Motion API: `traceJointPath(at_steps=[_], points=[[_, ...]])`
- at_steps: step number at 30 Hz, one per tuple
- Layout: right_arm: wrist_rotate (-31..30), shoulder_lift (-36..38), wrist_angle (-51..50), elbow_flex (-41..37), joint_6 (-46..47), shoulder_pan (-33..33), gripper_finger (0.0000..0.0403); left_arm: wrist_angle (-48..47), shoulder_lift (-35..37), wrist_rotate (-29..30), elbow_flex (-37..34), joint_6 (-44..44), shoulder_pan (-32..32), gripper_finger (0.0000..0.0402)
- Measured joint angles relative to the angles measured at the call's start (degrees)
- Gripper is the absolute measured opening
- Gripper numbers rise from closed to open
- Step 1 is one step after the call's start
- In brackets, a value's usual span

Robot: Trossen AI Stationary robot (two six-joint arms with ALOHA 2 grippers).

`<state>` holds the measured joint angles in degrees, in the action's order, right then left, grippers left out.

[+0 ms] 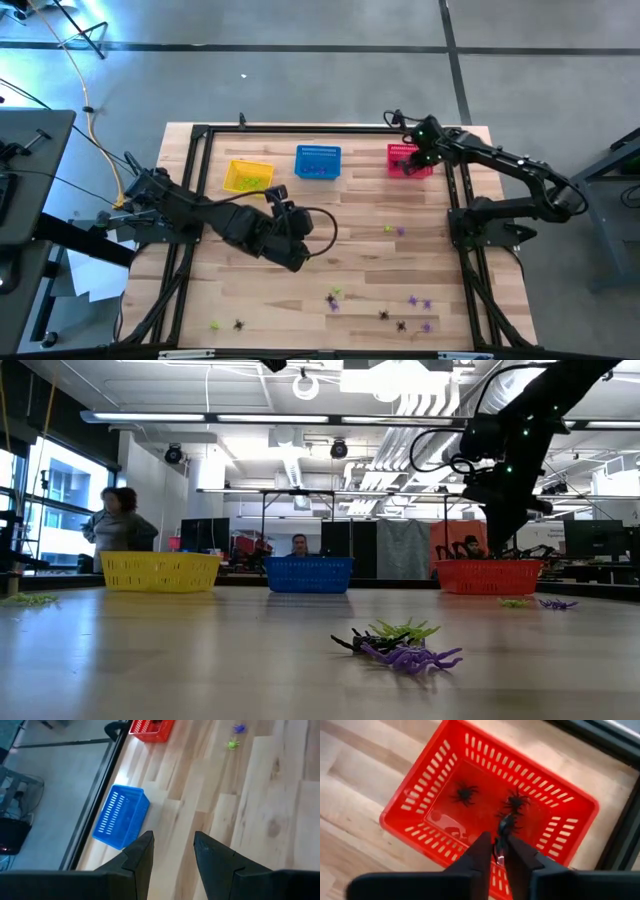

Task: Sort Halloween decoration
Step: Put the black spider toy into the red bin, then put the purple spider toy into the blue bin

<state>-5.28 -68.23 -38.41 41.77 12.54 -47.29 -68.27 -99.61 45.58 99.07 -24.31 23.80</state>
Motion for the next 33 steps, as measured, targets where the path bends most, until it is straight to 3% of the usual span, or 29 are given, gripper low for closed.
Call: traceJointPath(at_steps=[8,12,16,21,26,29,33], points=[[2.04,0.02,-0.53,0.28,0.94,-0.34,0.014,-2.66,0.0,0.02,0.0,-1.11,-1.33,0.0131],[12.02,0.17,-5.66,1.48,2.57,0.33,0.015,-3.05,0.0,1.8,0.0,-2.19,-1.36,0.0131],[20.3,2.91,-11.2,1.83,6.48,7.97,0.0148,-6.39,0.0,1.75,0.0,-8.19,-1.34,0.0131],[14.39,6.35,-16.83,1.28,16.37,25.57,0.0144,-9.58,0.02,1.47,0.0,-16.48,-0.24,0.0131],[7.94,5.72,-14.95,-0.4,28.54,42.57,0.0144,-9.43,0.02,1.27,0.0,-20.93,1.87,0.0131],[5.76,3.64,-11.39,-1.92,32.81,49.38,0.0144,-8.63,0.02,1.43,0.0,-23.53,3.35,0.0131],[2.19,-0.1,-9.4,-3.79,35.3,53.84,0.0144,-8.02,0.02,2.5,0.0,-26.98,5.66,0.0131]])
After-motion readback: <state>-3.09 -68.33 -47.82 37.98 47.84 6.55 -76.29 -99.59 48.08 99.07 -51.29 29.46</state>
